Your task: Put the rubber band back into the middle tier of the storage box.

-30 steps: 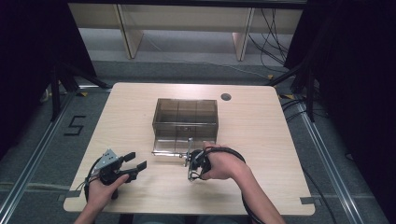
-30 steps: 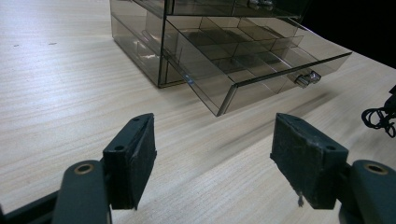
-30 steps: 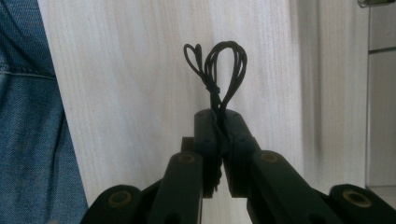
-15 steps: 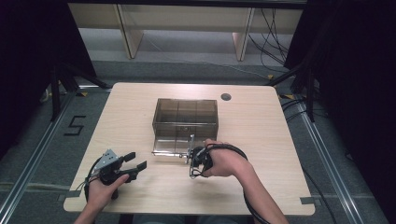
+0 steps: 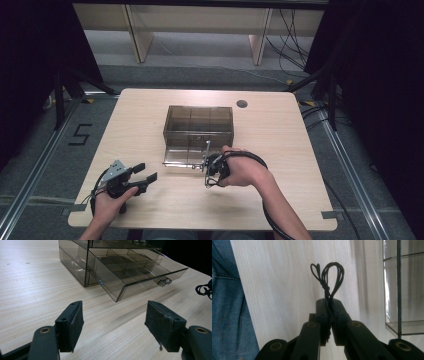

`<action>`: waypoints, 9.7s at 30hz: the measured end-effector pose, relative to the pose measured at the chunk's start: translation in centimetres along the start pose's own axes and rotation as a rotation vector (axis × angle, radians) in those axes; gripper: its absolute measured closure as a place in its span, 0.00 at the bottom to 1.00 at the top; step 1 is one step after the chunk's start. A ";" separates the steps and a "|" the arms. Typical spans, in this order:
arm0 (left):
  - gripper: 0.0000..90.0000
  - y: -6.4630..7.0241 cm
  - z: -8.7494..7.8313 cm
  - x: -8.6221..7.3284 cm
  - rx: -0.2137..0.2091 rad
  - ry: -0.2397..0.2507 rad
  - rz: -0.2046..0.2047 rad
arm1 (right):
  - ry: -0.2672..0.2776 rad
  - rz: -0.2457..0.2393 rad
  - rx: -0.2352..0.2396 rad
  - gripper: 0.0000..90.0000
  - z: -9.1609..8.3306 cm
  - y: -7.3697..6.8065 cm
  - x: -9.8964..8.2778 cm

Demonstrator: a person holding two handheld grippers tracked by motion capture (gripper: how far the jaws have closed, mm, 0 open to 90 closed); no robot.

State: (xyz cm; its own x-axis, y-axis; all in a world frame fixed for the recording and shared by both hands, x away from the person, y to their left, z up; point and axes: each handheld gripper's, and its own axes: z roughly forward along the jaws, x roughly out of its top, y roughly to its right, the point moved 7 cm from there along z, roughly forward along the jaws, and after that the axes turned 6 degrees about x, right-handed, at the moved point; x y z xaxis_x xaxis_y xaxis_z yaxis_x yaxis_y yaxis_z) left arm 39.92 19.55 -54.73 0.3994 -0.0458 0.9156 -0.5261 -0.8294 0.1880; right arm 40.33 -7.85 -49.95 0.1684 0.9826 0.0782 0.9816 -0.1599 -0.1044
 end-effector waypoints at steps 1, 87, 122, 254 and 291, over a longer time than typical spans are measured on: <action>0.33 0.0 0.0 0.0 0.000 0.000 0.000 | -0.002 -0.001 -0.004 0.96 0.0 0.1 0.0; 0.33 0.0 0.0 0.0 -0.002 -0.005 -0.005 | 0.010 0.027 -0.023 0.95 -4.0 3.6 -0.2; 0.34 0.0 0.0 0.0 -0.007 -0.003 -0.010 | 0.036 0.066 -0.048 0.95 -4.3 6.3 0.3; 0.33 0.0 0.0 0.0 -0.003 0.000 -0.008 | 0.053 0.090 -0.036 0.69 -2.4 4.8 -1.0; 0.33 0.2 0.1 0.0 -0.011 0.006 -0.021 | 0.066 0.179 -0.017 0.66 -0.3 1.7 -6.4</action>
State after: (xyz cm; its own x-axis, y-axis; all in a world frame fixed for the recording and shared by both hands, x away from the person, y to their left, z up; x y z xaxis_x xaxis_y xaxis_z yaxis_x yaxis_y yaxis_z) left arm 39.91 19.33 -54.75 0.4060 -0.0248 0.9135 -0.5259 -0.8239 0.2113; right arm 40.99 -14.45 -50.38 0.3455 0.9301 0.1245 0.9367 -0.3338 -0.1056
